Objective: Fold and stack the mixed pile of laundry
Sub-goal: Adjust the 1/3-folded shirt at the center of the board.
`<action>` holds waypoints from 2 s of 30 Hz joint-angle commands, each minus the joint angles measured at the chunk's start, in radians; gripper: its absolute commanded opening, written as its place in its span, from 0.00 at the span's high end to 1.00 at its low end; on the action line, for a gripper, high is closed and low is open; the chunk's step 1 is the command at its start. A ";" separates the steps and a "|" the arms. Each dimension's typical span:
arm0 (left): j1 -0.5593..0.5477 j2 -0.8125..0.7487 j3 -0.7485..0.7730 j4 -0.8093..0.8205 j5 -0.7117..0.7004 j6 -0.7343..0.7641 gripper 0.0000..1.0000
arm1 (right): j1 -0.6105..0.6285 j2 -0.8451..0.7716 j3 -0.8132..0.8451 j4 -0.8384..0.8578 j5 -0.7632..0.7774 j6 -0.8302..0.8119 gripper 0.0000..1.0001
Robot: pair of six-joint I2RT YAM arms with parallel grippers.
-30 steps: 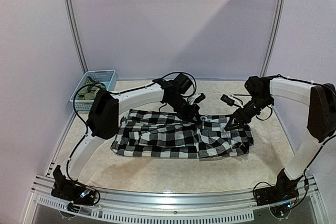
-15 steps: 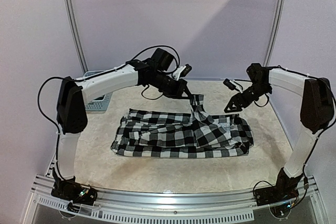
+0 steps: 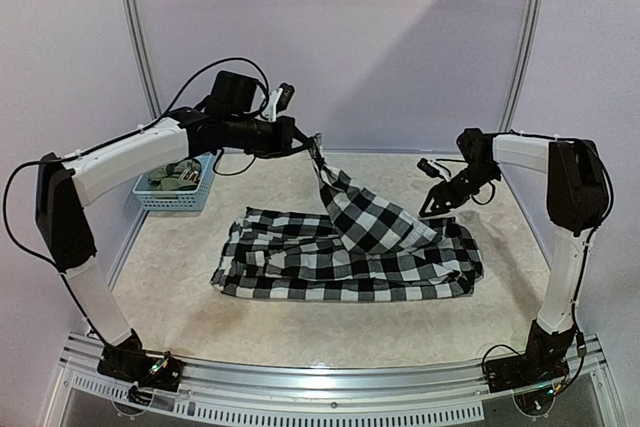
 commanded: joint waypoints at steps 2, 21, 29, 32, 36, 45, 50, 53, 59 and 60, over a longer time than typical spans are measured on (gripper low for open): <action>0.010 -0.037 -0.057 0.026 -0.044 -0.006 1.00 | -0.003 0.022 -0.013 -0.025 0.011 -0.036 0.30; -0.016 -0.075 -0.274 0.039 -0.381 0.149 1.00 | -0.002 -0.026 -0.085 -0.037 -0.009 -0.060 0.31; -0.017 -0.157 -0.445 0.121 -0.402 0.152 1.00 | 0.010 -0.031 -0.077 -0.039 0.008 -0.059 0.31; -0.015 -0.143 -0.433 0.021 -0.414 0.122 1.00 | 0.020 -0.038 -0.073 -0.043 0.013 -0.059 0.31; -0.012 -0.125 -0.430 -0.151 -0.389 0.029 0.87 | 0.029 -0.052 -0.069 -0.059 0.008 -0.060 0.31; 0.055 -0.130 -0.359 -0.223 -0.317 0.082 0.30 | 0.035 -0.082 -0.048 -0.078 -0.025 -0.061 0.30; 0.131 0.083 -0.174 -0.293 -0.216 0.123 0.34 | 0.040 -0.072 -0.048 -0.092 -0.035 -0.068 0.30; 0.168 0.192 -0.076 -0.338 -0.145 0.137 0.39 | 0.040 -0.079 -0.054 -0.101 -0.035 -0.076 0.30; 0.211 0.302 0.015 -0.370 -0.082 0.163 0.44 | 0.040 -0.096 -0.072 -0.103 -0.034 -0.087 0.30; 0.214 0.316 0.025 -0.378 -0.067 0.165 0.44 | 0.040 -0.096 -0.073 -0.104 -0.034 -0.088 0.30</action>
